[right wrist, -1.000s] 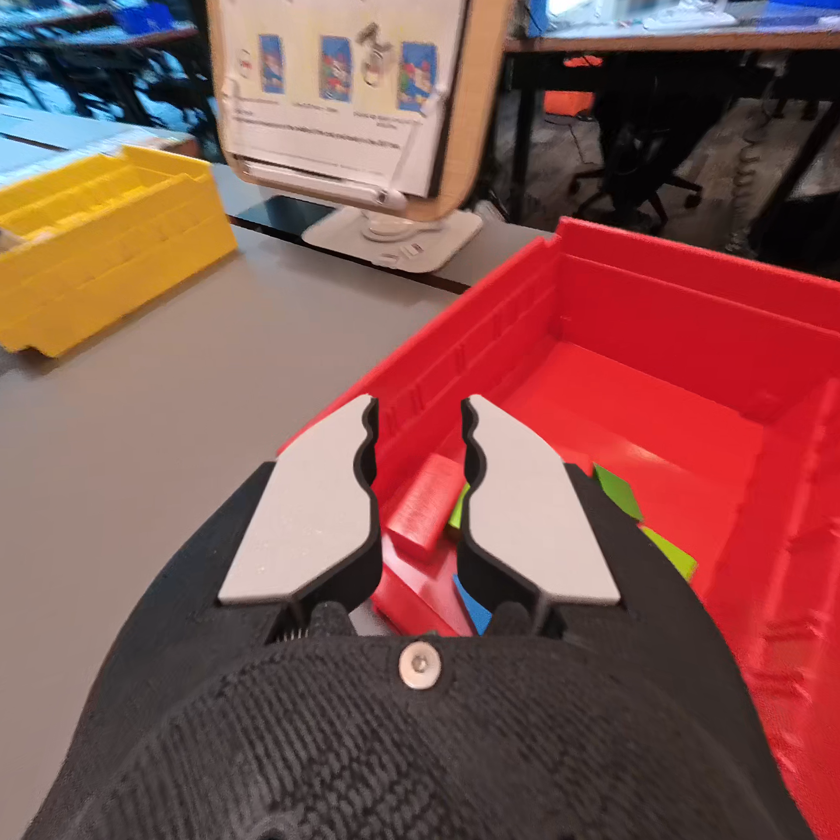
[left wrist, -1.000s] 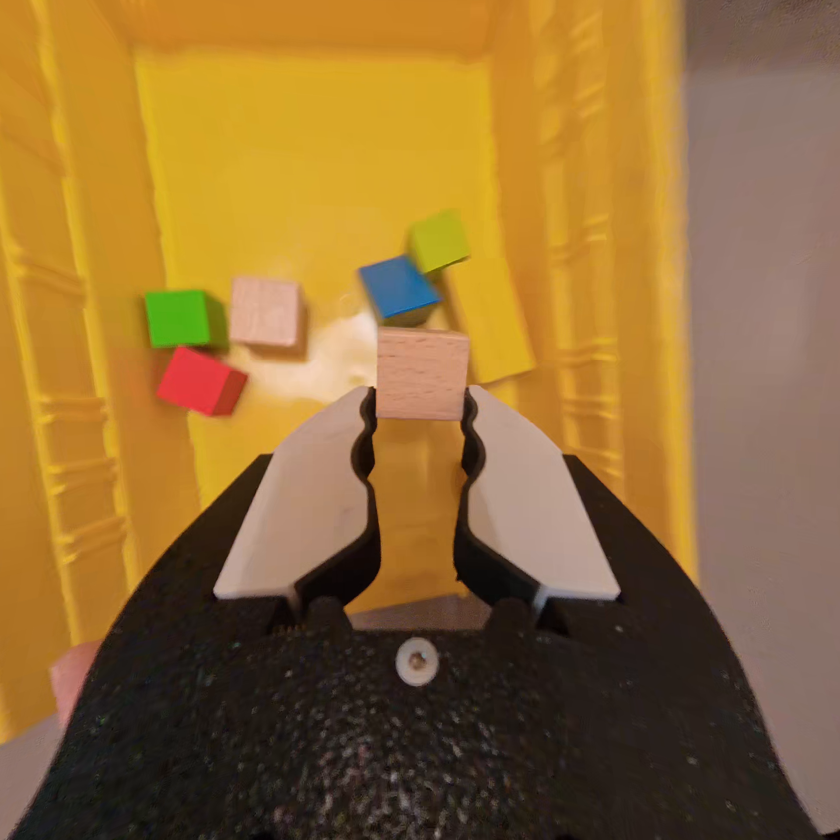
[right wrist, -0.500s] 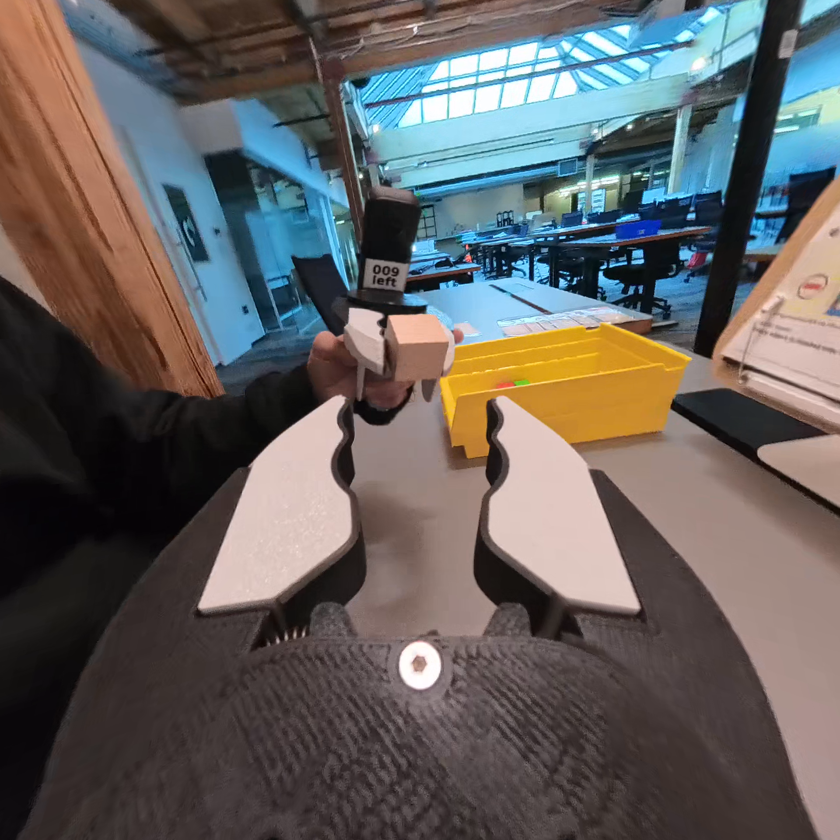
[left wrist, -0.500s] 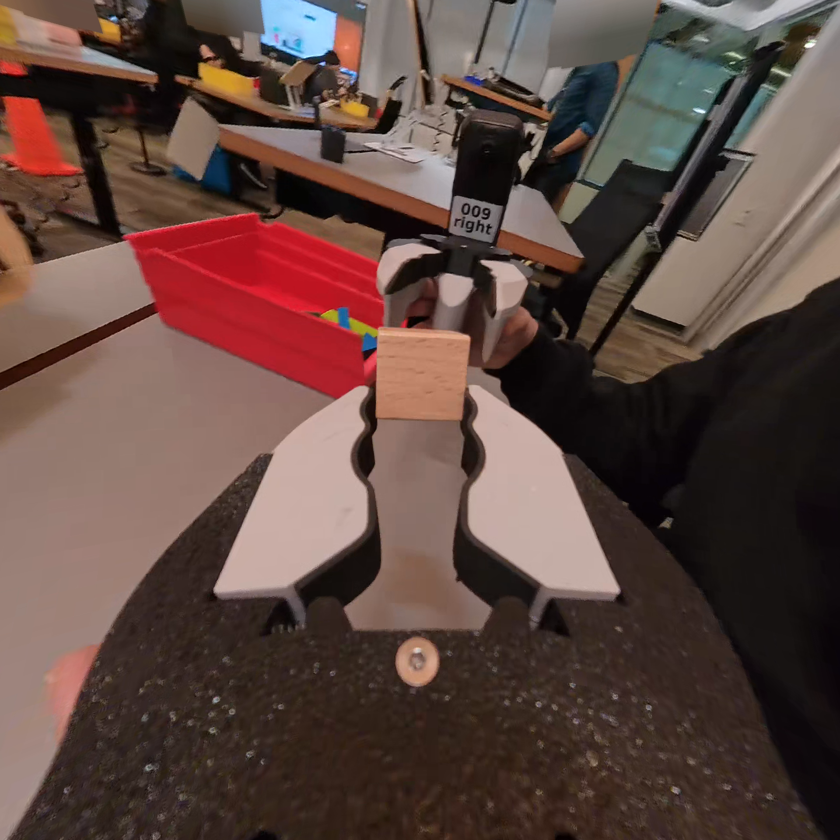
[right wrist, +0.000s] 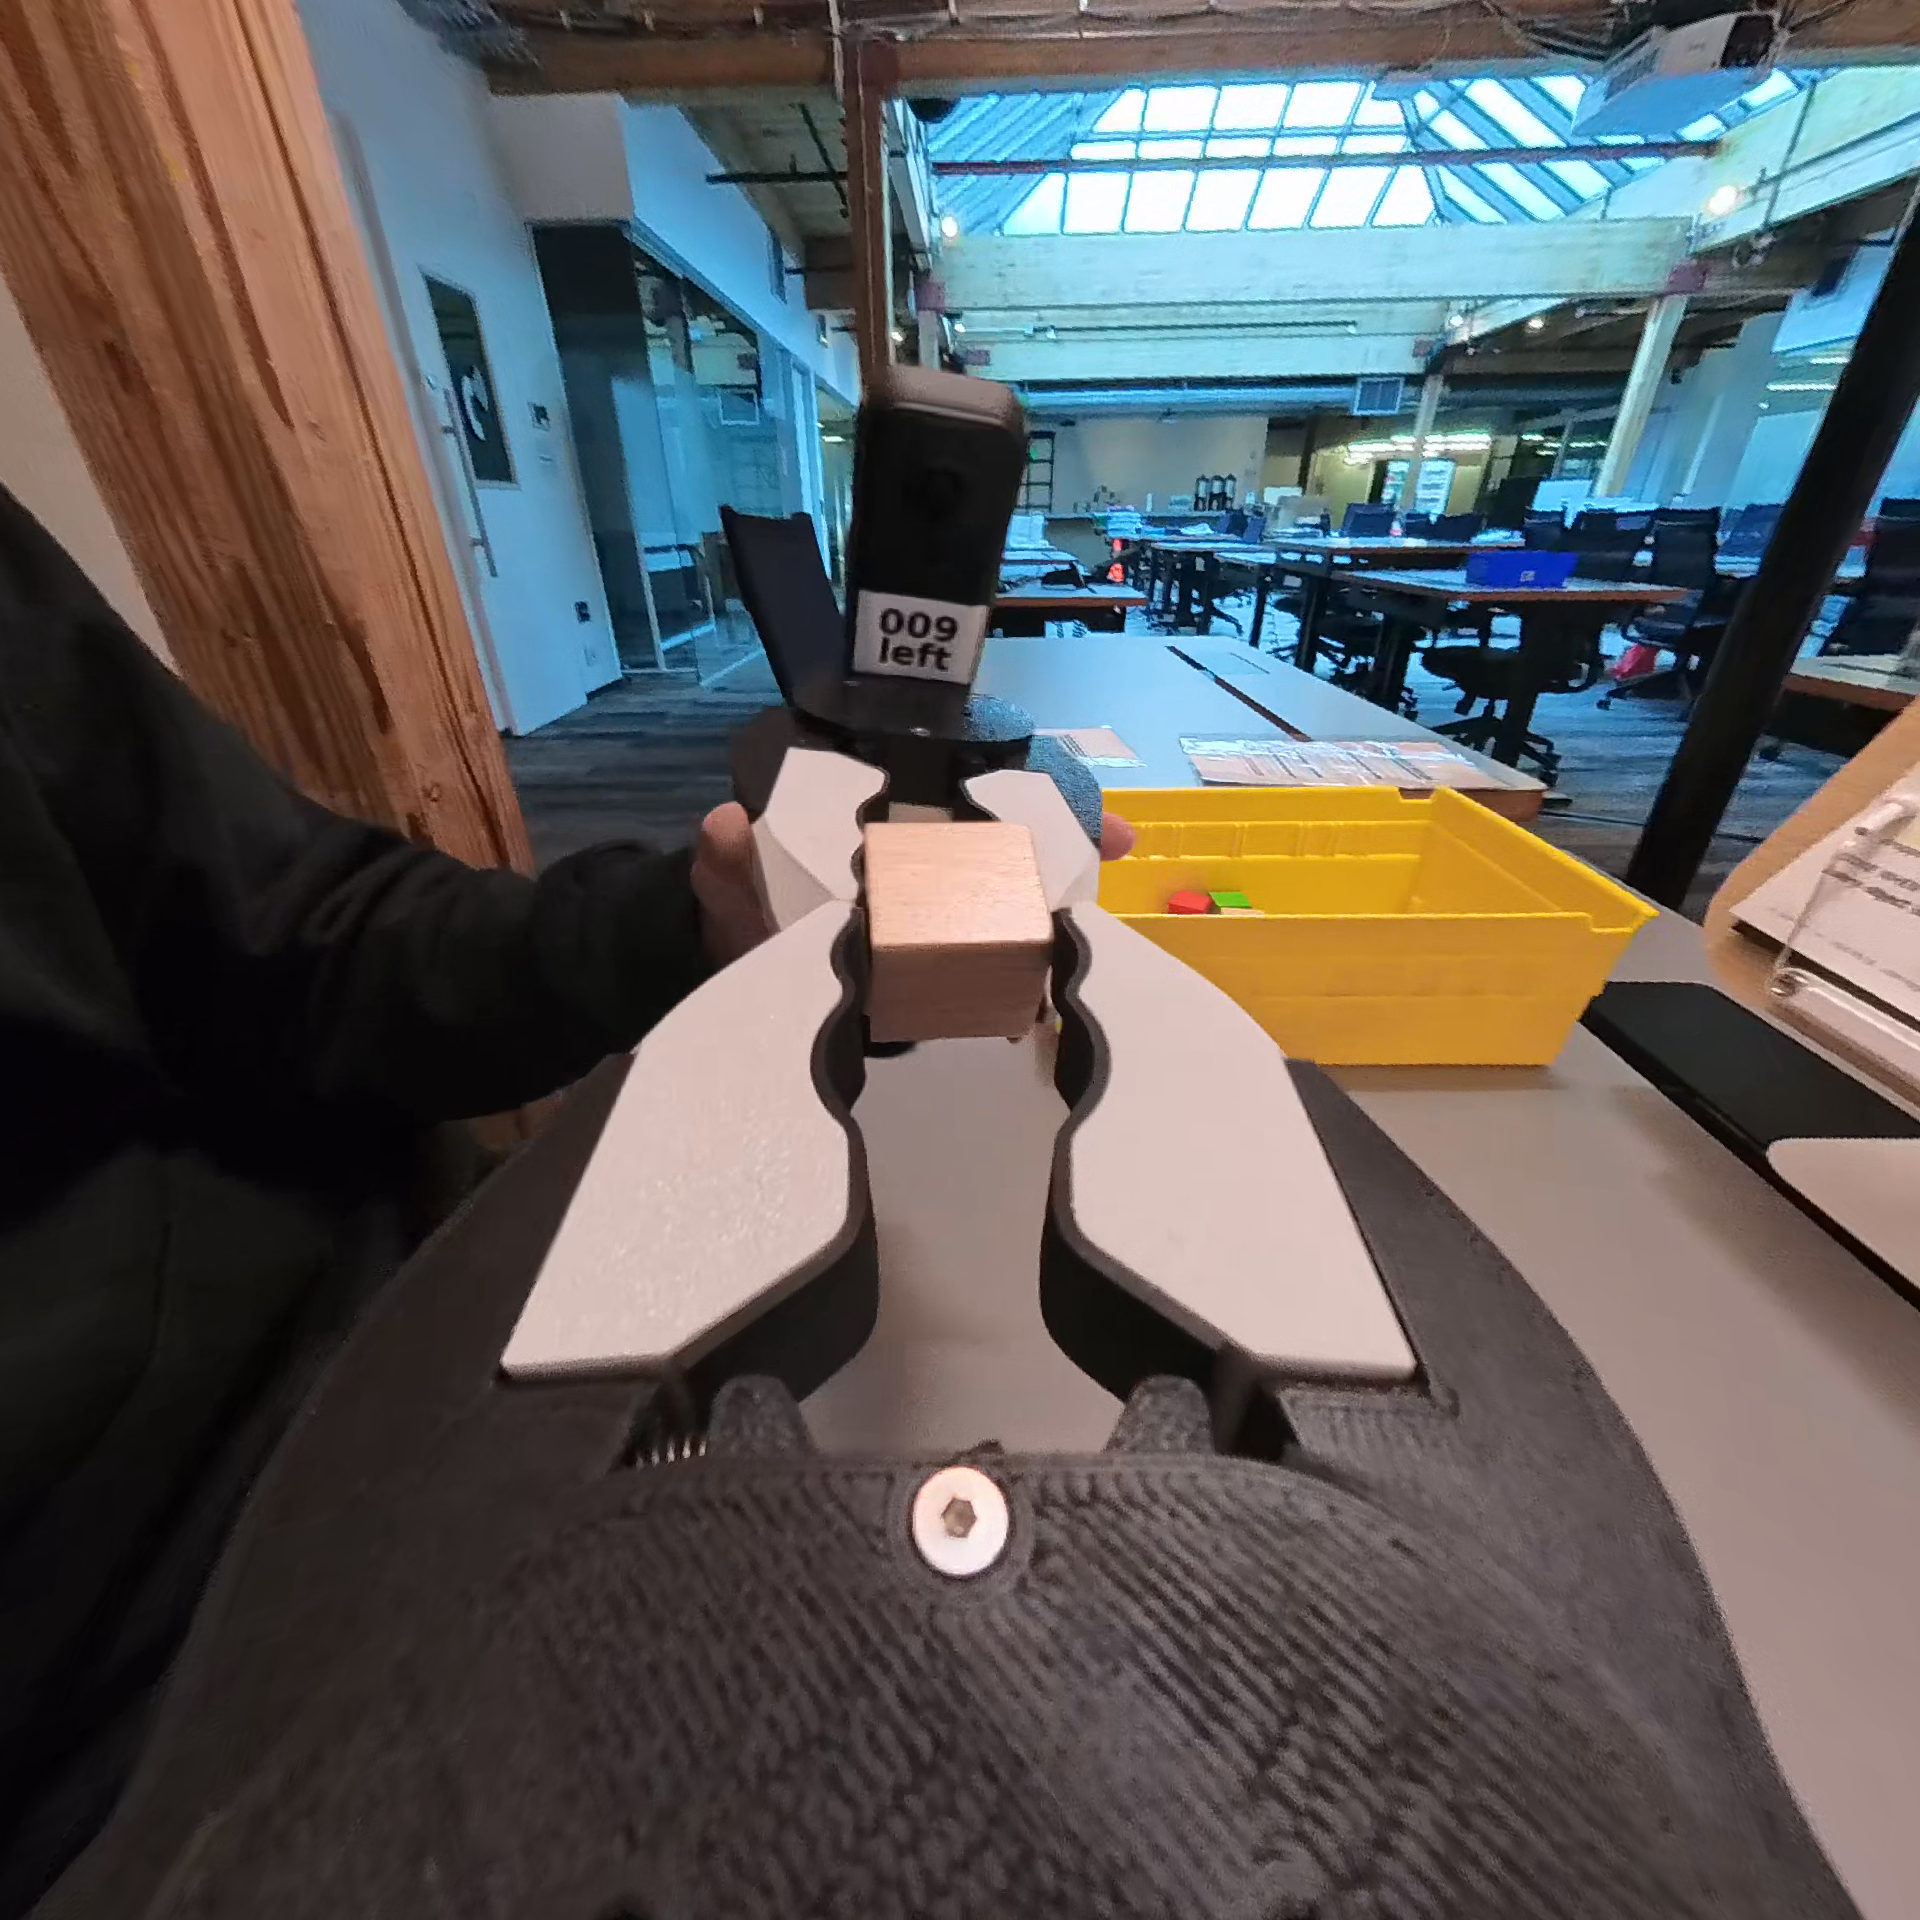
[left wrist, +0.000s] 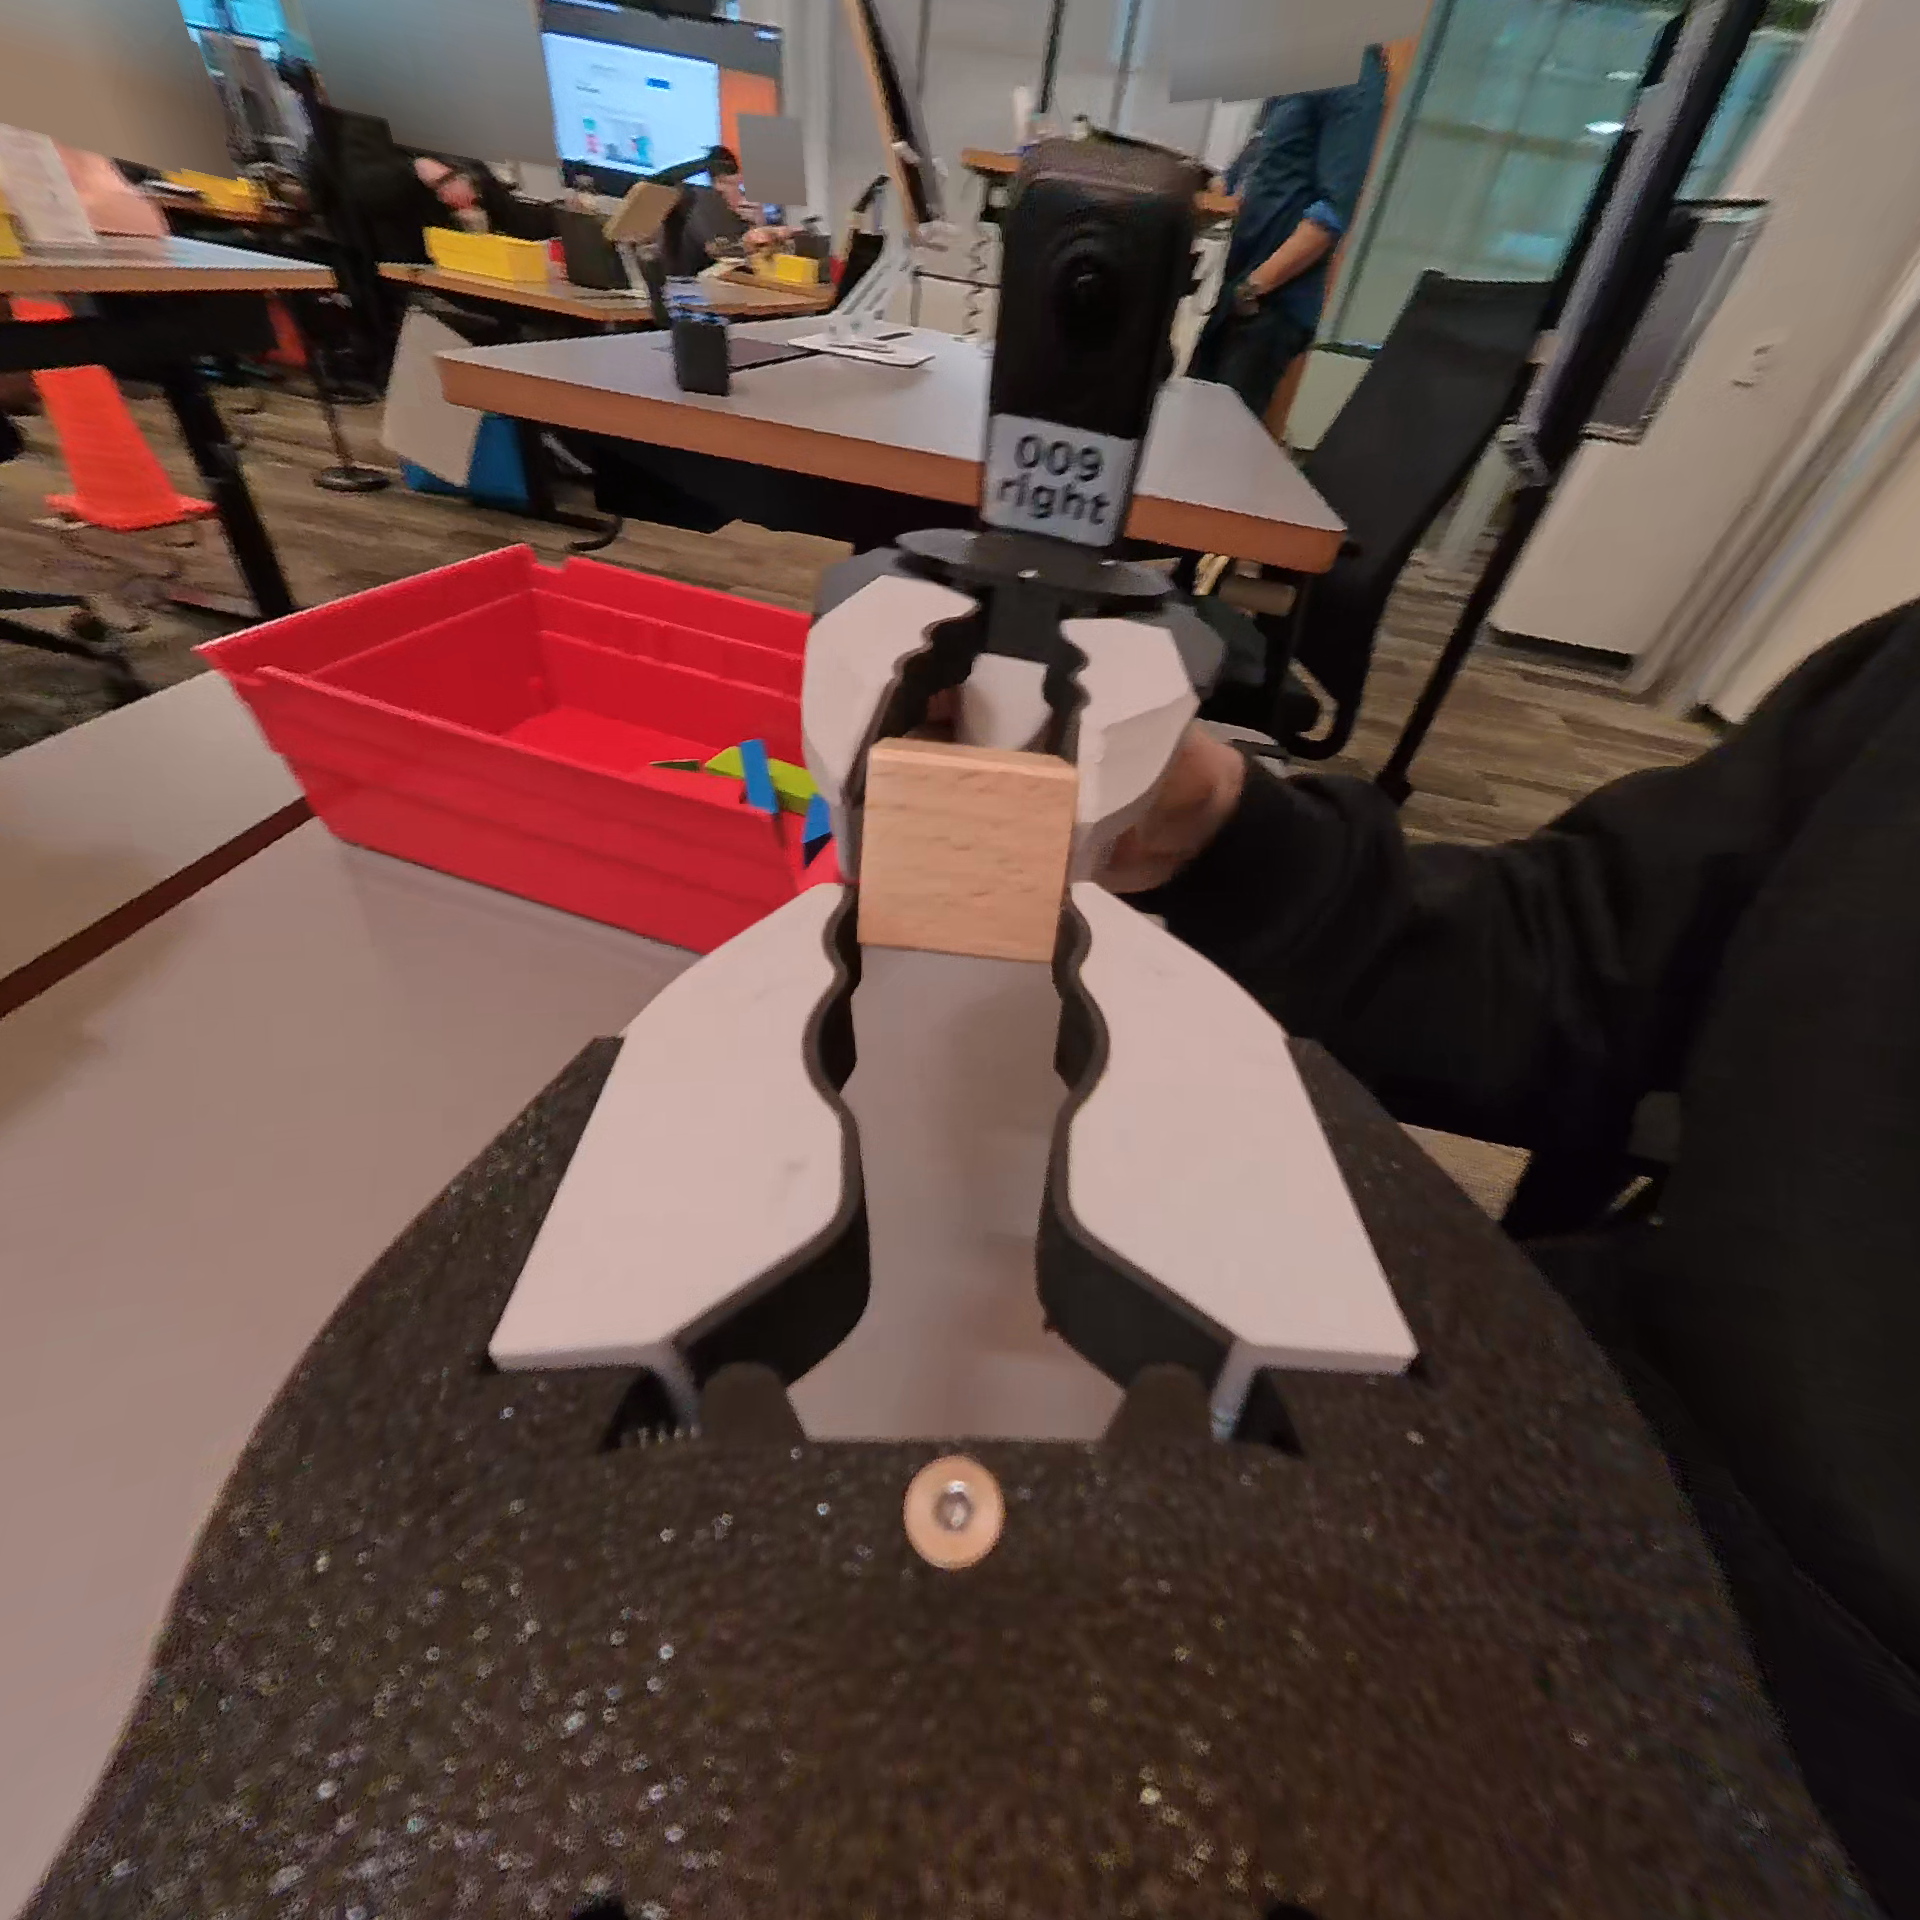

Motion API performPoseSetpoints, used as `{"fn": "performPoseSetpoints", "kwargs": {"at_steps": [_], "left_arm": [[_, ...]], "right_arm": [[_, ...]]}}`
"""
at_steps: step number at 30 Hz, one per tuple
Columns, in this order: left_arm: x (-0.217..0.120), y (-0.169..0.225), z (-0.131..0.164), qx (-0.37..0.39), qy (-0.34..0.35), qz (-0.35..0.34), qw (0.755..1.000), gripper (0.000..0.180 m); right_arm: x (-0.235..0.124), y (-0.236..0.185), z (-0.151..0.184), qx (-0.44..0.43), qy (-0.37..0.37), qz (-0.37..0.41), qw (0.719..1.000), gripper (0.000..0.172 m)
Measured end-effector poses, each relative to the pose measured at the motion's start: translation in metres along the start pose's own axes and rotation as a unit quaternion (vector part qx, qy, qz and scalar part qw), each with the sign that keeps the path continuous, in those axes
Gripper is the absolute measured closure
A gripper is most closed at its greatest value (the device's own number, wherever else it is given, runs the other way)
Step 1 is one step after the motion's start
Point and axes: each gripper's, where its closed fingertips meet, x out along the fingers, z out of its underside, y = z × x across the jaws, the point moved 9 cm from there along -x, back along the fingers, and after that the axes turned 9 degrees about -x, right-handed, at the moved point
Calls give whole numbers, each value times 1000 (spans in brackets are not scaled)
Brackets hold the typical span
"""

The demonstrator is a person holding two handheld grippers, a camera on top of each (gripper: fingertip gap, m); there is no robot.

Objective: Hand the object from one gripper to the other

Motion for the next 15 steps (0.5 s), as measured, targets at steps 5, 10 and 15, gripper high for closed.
{"fn": "performPoseSetpoints", "kwargs": {"at_steps": [5,10,15], "left_arm": [[-11,-7,4,32,7,-86,996,179],[-33,-18,9,14,31,-166,986,156],[-41,-23,15,-2,28,-194,981,145]], "right_arm": [[-26,14,-6,-31,-30,118,992,138],[-130,51,16,-1,-187,411,892,138],[-196,59,46,64,-240,526,814,138]]}}
